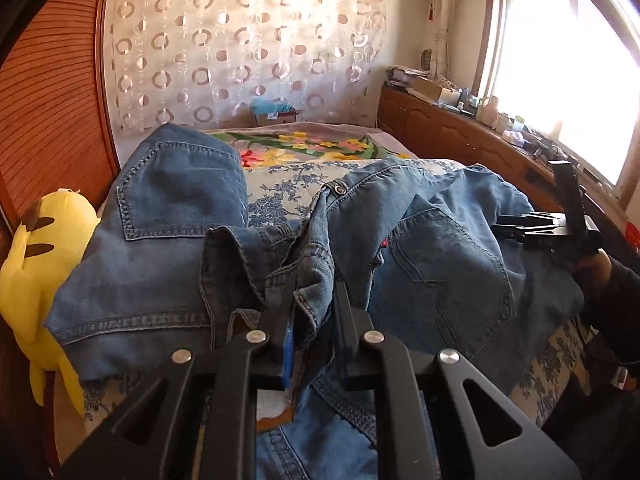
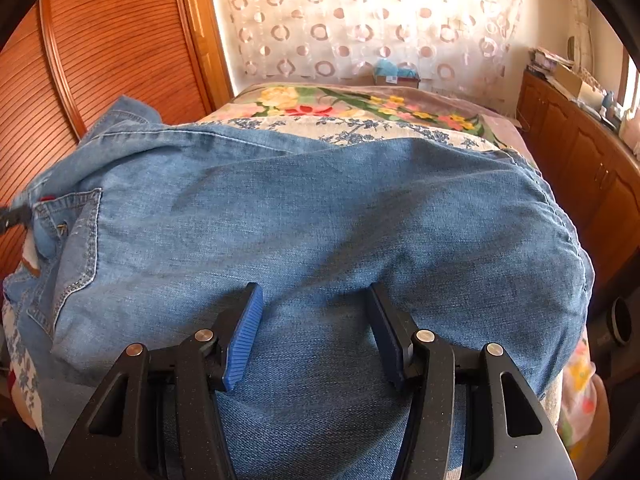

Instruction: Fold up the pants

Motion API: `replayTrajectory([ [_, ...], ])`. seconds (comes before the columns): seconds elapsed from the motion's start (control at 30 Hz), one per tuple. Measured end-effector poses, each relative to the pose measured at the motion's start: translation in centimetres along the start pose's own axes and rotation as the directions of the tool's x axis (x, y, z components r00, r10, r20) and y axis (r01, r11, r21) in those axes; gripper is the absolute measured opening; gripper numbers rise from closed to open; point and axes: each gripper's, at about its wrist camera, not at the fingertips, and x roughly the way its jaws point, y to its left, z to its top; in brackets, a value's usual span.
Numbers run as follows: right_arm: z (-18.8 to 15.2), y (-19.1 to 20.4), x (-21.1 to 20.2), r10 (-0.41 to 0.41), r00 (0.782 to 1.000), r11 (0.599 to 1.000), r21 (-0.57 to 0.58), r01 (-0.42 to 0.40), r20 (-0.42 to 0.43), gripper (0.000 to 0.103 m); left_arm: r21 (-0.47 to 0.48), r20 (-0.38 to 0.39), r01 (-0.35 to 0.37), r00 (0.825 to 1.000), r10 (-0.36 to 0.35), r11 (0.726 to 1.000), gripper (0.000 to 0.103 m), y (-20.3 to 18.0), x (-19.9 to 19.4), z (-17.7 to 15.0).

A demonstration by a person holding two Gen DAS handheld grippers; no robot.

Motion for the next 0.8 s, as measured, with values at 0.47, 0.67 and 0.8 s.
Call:
replayTrajectory([
  [0.47, 0.2, -0.8, -1.6, 0.002, 0.999, 0.999, 0.043, -0.003, 0.037, 0.054, -0.079, 0.051, -0.169, 0.984, 0.173, 0.983, 0.0, 5.0, 1.9, 3.4],
  [0.67, 0.2, -3.9, -5.0, -0.059, 0.995, 0.994, 0.096, 0.052, 0.08, 0.054, -0.084, 0.031, -0.209, 0.977, 0.212, 0.974, 0.004, 5.8, 3.1, 3.5],
  [0.8, -0.8, -6.8, -6.7, -0.12, 0.989, 0.983, 0.148, 0.106, 0.084, 0.054, -0.08, 0.033, -0.211, 0.976, 0.214, 0.974, 0.021, 5.3, 2.7, 3.5],
])
